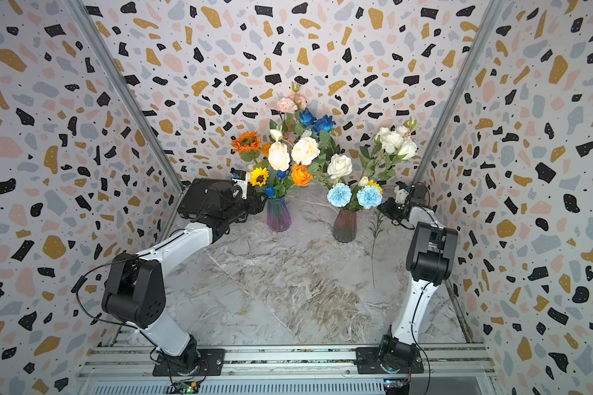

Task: Pick out blue flowers from the vase
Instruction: Place the flower at the center of the board.

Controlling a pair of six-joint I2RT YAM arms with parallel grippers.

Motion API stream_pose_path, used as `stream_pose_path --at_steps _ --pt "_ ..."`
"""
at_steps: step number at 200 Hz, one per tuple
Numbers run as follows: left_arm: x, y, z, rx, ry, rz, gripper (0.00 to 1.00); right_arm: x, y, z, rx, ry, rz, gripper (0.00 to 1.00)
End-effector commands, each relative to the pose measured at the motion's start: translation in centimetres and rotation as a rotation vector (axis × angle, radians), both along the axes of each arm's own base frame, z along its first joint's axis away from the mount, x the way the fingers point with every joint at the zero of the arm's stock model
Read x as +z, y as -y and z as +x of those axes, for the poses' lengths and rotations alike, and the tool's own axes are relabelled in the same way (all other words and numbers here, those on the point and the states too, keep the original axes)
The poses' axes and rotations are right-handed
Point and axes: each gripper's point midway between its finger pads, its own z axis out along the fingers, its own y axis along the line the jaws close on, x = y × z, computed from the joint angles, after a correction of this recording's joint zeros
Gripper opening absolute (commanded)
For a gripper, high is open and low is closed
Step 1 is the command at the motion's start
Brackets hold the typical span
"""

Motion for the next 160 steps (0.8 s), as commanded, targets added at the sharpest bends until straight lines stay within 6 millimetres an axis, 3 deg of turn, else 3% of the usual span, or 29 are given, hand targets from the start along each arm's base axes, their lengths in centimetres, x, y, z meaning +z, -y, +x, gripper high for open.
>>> stream_pose_path --at_steps 1,20,41,70,86,129,144,160 --pt "2.0 0.1 -0.4 -0.012 0.050 0.000 0.68 0.7 -0.7 -0.6 0.010 0.026 0.018 0.00" --pt "2.4 0.0 -0.7 -0.014 0.053 0.001 0.68 -0.1 -1.4 -0.8 0.029 0.014 0.028 0.00" --pt "3.0 -0.2 -1.0 -0.011 0.066 0.008 0.69 0.3 -1.8 -0.9 0.030 0.027 0.019 0.14" --pt "3.3 -0.1 -1.2 -0.022 0.068 0.012 0.70 3.7 -1.6 -1.2 0.012 0.095 -0.022 0.41" --pt "3.0 0.0 -1.0 -0.025 0.061 0.014 0.70 6.3 -1.6 -1.8 0.008 0.142 -0.045 0.52" --pt "2.3 0.1 -0.4 -0.020 0.054 0.015 0.70 11.7 -2.3 -5.0 0.000 0.233 -0.083 0.56" --pt "1.9 0.2 -0.1 -0.021 0.050 0.013 0.70 12.5 -3.6 -6.8 0.010 0.262 -0.100 0.56" --pt "1.5 0.5 0.3 -0.027 0.043 0.008 0.70 12.0 -6.1 -9.4 0.051 0.259 -0.153 0.56"
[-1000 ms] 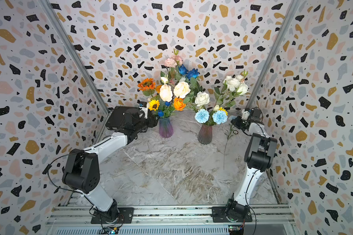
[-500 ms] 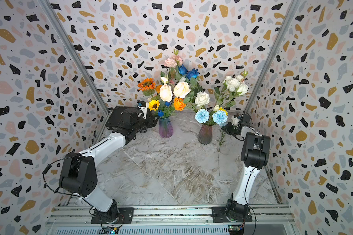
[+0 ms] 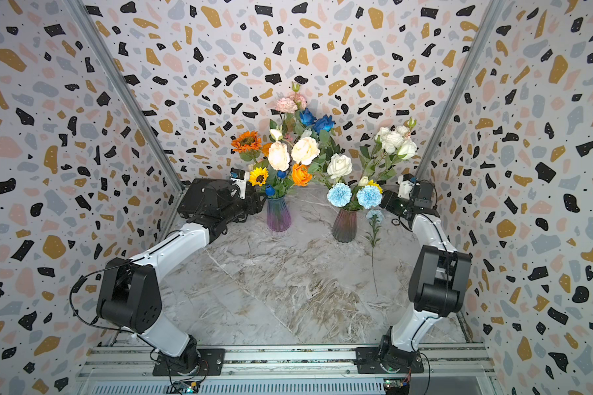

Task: Pick out blue flowers from the vase
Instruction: Place the flower at the center of the board, then pick up the flower from the vase.

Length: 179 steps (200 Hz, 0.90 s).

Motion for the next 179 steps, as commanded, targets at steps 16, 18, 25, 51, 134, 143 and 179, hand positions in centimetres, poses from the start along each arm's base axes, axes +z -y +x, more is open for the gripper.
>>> stream_pose_path --at_steps 16,18,25,51,134,143,179 --pt "0.7 0.7 1.4 -0.018 0.039 -0.022 0.70 -1.3 -5.4 -5.9 0.054 -0.009 -0.120 0.56" --pt "0.6 0.7 1.4 -0.017 0.038 -0.021 0.70 -1.2 -5.6 -6.3 0.055 -0.005 -0.126 0.56" --pt "0.6 0.8 1.5 -0.018 0.037 -0.025 0.70 -1.4 -6.4 -7.6 0.055 -0.004 -0.145 0.56" --pt "0.5 0.8 1.6 -0.015 0.037 -0.027 0.70 -2.3 -8.1 -12.6 0.051 -0.012 -0.197 0.56" --pt "0.9 0.9 1.9 -0.017 0.048 -0.033 0.70 -4.4 -15.1 -19.8 0.213 -0.022 -0.313 0.55" --pt "0.9 0.8 1.9 -0.016 0.049 -0.034 0.70 -4.5 -16.5 -20.2 0.258 -0.006 -0.338 0.55" --pt "0.8 0.8 2.0 -0.013 0.049 -0.040 0.70 -4.6 -23.8 -21.4 0.457 0.086 -0.432 0.55"
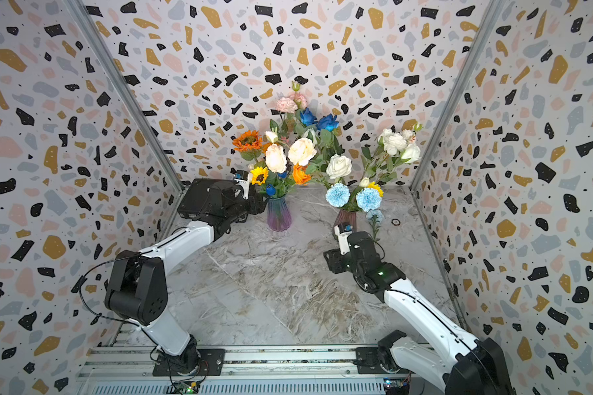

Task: Pick out blue flowers from the vase
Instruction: Pick up the flower from the vase.

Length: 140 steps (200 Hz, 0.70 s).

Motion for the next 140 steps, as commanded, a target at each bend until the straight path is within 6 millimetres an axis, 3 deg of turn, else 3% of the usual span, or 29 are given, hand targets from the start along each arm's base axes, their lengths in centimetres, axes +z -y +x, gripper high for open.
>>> stream_pose_path --at_steps 1,34,79,109,140 --pt "2.1 0.3 0.9 -0.006 0.069 -0.030 0.70 1.2 -3.8 0.1 0.092 0.093 -0.062 0.55" --pt "2.5 0.2 1.2 -0.007 0.071 -0.045 0.70 1.7 -9.0 0.2 0.209 0.178 -0.177 0.54" --pt "2.5 0.1 1.7 0.000 0.070 -0.053 0.70 7.0 -13.9 4.7 0.249 0.308 -0.134 0.56" --pt "2.1 -0.5 1.8 0.014 0.061 -0.052 0.70 8.9 -15.6 9.1 0.227 0.344 -0.089 0.55" --pt "1.9 -1.1 1.8 0.026 0.048 -0.058 0.70 10.3 -16.5 12.2 0.228 0.388 -0.093 0.55"
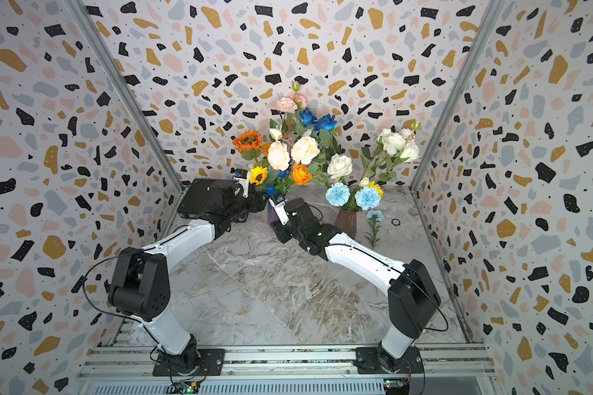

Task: Pick out blue flowers from the vase
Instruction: Pick up the flower from the vase.

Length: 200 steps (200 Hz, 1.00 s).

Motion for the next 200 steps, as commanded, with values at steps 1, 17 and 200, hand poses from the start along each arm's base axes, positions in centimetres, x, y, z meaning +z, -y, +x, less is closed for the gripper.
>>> stream_pose_path --at_steps 1,17,200 --pt "2.0 -0.4 0.6 0.009 0.051 -0.026 0.70 2.3 -0.5 1.7 0.021 0.059 0.018 0.55" --pt "1.6 -0.7 0.6 0.015 0.045 -0.025 0.70 3.0 -0.3 2.8 0.019 0.084 0.031 0.55" --pt "0.8 -0.1 1.7 -0.008 0.017 -0.038 0.70 3.5 2.1 6.0 0.122 -0.028 0.055 0.48"
